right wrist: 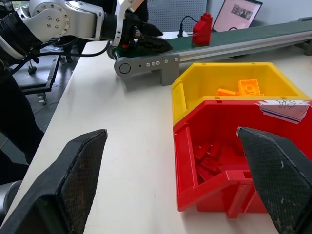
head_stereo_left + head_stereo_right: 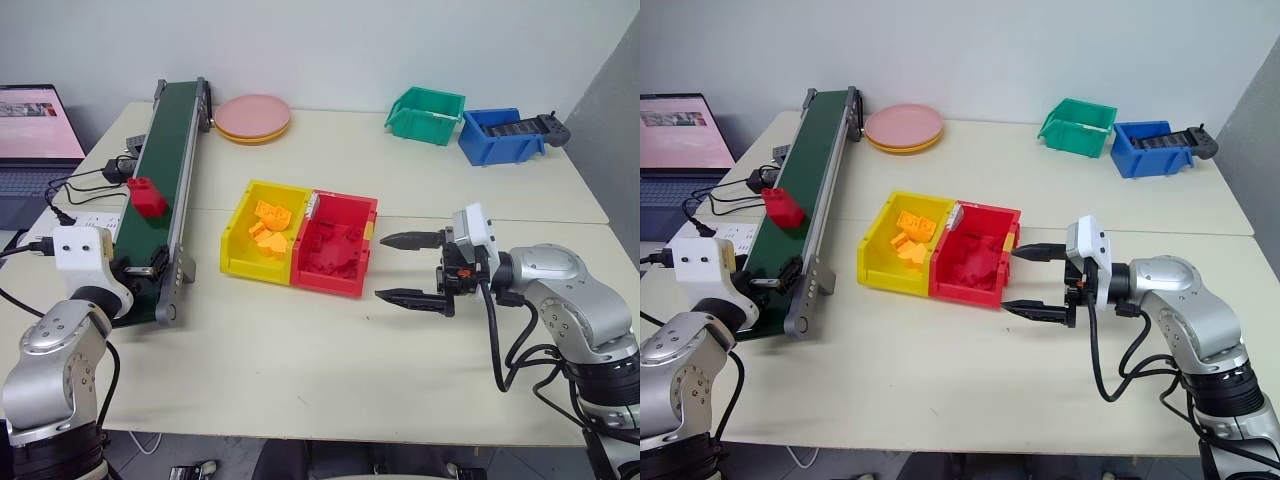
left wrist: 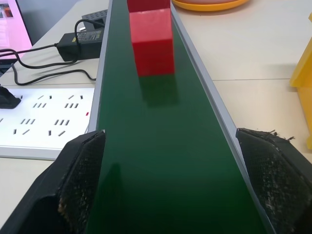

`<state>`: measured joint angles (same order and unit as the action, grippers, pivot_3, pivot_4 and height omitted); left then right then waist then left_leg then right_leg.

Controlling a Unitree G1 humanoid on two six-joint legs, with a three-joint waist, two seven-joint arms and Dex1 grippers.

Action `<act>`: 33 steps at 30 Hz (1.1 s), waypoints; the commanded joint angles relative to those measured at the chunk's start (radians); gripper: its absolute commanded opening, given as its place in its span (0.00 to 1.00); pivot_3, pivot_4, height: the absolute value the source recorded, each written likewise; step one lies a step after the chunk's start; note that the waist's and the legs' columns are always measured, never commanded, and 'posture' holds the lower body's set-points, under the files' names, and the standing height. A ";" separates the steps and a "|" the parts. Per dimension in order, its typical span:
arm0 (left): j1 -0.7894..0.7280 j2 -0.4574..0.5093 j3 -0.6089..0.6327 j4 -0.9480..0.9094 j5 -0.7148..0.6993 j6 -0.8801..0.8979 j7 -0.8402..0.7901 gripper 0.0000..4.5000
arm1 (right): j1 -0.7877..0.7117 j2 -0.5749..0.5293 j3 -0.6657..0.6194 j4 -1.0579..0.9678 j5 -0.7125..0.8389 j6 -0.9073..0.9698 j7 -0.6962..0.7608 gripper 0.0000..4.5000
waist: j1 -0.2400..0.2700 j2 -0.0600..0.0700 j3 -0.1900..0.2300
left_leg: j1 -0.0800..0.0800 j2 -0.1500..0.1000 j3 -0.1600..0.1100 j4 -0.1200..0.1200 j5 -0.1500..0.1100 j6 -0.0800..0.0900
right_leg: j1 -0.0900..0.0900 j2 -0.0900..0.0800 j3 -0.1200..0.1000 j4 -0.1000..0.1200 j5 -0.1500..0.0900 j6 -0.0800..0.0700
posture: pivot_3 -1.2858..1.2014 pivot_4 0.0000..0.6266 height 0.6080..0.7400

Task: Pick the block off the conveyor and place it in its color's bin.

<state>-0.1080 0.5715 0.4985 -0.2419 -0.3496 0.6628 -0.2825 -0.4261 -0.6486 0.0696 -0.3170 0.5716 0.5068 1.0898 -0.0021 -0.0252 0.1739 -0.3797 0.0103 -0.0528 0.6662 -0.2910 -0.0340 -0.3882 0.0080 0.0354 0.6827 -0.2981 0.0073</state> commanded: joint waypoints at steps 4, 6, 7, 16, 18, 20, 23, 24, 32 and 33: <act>-0.042 0.030 -0.004 0.029 0.009 -0.023 -0.011 0.99 | 0.001 -0.012 -0.034 -0.044 0.019 -0.012 0.001 1.00 | 0.000 0.000 0.000 | 0.000 0.000 0.000 0.000 0.000 0.000 | 0.000 0.000 0.000 0.000 0.000 0.000 | 0.52 0.24 1.00; -0.041 0.028 -0.003 0.031 0.007 -0.022 -0.013 0.99 | 0.005 -0.014 -0.037 -0.051 0.020 -0.010 0.001 1.00 | 0.000 0.000 0.000 | 0.000 0.000 0.000 0.000 0.000 0.000 | 0.000 0.000 0.000 0.000 0.000 0.000 | 0.52 0.24 1.00; -0.042 0.027 -0.003 0.035 0.008 -0.023 -0.012 0.99 | 0.005 -0.015 -0.038 -0.051 0.020 -0.009 0.001 1.00 | 0.000 0.000 0.000 | 0.000 0.000 0.000 0.000 0.000 0.000 | 0.000 0.000 0.000 0.000 0.000 0.000 | 0.52 0.24 1.00; -0.003 0.005 -0.016 -0.030 -0.015 -0.007 -0.020 0.66 | 0.002 -0.019 -0.042 -0.052 0.021 -0.009 -0.002 1.00 | 0.000 0.000 0.000 | 0.000 0.000 0.000 0.000 0.000 0.000 | 0.000 0.000 0.000 0.000 0.000 0.000 | 0.52 0.24 1.00; 0.017 -0.004 -0.018 -0.063 -0.023 0.002 -0.017 0.57 | 0.000 -0.018 -0.043 -0.050 0.019 -0.010 -0.003 1.00 | 0.000 0.000 0.000 | 0.000 0.000 0.000 0.000 0.000 0.000 | 0.000 0.000 0.000 0.000 0.000 0.000 | 0.52 0.24 1.00; 0.056 -0.029 -0.017 -0.125 -0.031 0.024 0.001 0.47 | -0.005 -0.017 -0.045 -0.043 0.019 -0.012 -0.004 1.00 | 0.000 0.000 0.000 | 0.000 0.000 0.000 0.000 0.000 0.000 | 0.000 0.000 0.000 0.000 0.000 0.000 | 0.52 0.24 1.00; 0.099 -0.066 -0.013 -0.208 -0.045 0.049 0.031 0.34 | -0.016 -0.013 -0.045 -0.029 0.017 -0.015 -0.002 1.00 | 0.000 0.000 0.000 | 0.000 0.000 0.000 0.000 0.000 0.000 | 0.000 0.000 0.001 0.000 0.000 0.000 | 0.52 0.24 1.00; 0.094 -0.067 -0.010 -0.216 -0.047 0.055 0.036 0.34 | -0.019 -0.012 -0.044 -0.027 0.016 -0.016 -0.001 1.00 | 0.000 0.000 0.000 | 0.000 0.000 0.001 0.000 0.000 0.000 | 0.000 -0.001 0.001 0.000 0.000 0.000 | 0.52 0.24 1.00; -0.009 0.018 -0.053 -0.281 -0.054 0.090 0.009 0.34 | -0.008 -0.042 -0.073 -0.029 0.020 -0.009 0.008 1.00 | 0.004 0.000 0.000 | 0.000 0.000 -0.001 0.000 0.000 0.000 | 0.000 -0.001 -0.001 0.000 0.000 0.000 | 0.52 0.24 1.00; -0.036 0.035 -0.076 -0.290 -0.063 0.099 -0.005 0.34 | -0.002 -0.050 -0.082 -0.033 0.023 -0.005 0.006 1.00 | 0.005 0.000 0.000 | 0.000 -0.001 0.000 0.000 0.000 0.000 | 0.000 -0.001 -0.001 0.000 0.000 0.000 | 0.52 0.24 1.00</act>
<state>-0.1087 0.5776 0.4480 -0.4720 -0.3969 0.7542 -0.2665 -0.4277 -0.6773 0.0367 -0.3228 0.5729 0.5076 1.0906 0.0024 -0.0255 0.1741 -0.3808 0.0096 -0.0532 0.6662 -0.2909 -0.0341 -0.3881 0.0070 0.0343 0.6821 -0.2981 0.0074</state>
